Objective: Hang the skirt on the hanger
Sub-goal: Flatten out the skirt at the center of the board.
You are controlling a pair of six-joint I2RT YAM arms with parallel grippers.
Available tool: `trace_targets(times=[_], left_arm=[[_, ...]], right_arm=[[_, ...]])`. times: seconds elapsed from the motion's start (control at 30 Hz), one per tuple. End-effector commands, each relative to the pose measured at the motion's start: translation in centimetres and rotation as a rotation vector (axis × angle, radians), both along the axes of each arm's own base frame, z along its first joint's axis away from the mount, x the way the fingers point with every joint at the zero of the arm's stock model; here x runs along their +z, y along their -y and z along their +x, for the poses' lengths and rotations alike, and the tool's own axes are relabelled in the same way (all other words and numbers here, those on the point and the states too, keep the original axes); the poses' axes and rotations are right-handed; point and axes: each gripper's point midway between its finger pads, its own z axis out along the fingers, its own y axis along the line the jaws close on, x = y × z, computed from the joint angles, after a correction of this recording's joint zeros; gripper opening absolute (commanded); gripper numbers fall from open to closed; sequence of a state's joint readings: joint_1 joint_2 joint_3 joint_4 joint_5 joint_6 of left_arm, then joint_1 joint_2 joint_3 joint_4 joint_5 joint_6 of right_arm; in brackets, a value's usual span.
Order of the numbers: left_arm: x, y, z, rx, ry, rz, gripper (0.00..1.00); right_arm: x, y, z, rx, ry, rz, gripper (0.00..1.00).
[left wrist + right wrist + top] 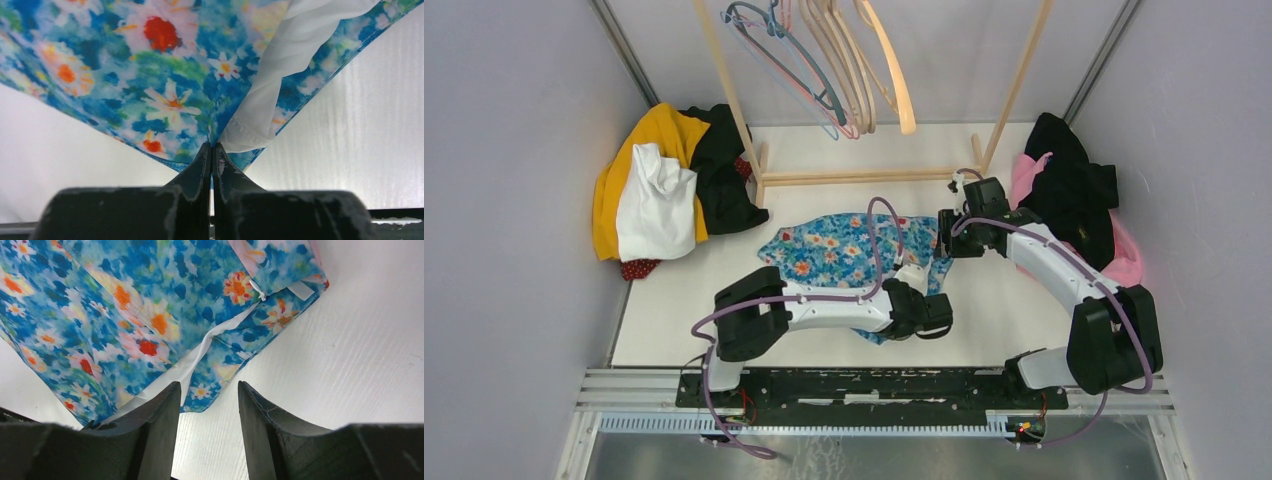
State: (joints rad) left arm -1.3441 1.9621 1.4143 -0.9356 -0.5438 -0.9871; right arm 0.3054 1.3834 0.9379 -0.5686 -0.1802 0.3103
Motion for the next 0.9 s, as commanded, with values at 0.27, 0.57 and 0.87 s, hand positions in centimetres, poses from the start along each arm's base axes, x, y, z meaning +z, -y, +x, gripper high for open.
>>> trace_targets(times=[0.27, 0.57, 0.87], left_arm=[[13.2, -5.3, 2.5, 0.123, 0.23, -0.122, 0.03], [14.2, -5.9, 2.8, 0.13, 0.243, -0.147, 0.03], [14.1, -6.2, 3.0, 0.131, 0.243, -0.149, 0.03]], right_arm=[[-0.2, 1.9, 2.8, -0.128, 0.06, 0.011, 0.52], [-2.2, 0.9, 3.2, -0.134, 0.004, 0.059, 0.56], [-1.2, 1.0, 0.4, -0.116, 0.012, 0.086, 0.57]])
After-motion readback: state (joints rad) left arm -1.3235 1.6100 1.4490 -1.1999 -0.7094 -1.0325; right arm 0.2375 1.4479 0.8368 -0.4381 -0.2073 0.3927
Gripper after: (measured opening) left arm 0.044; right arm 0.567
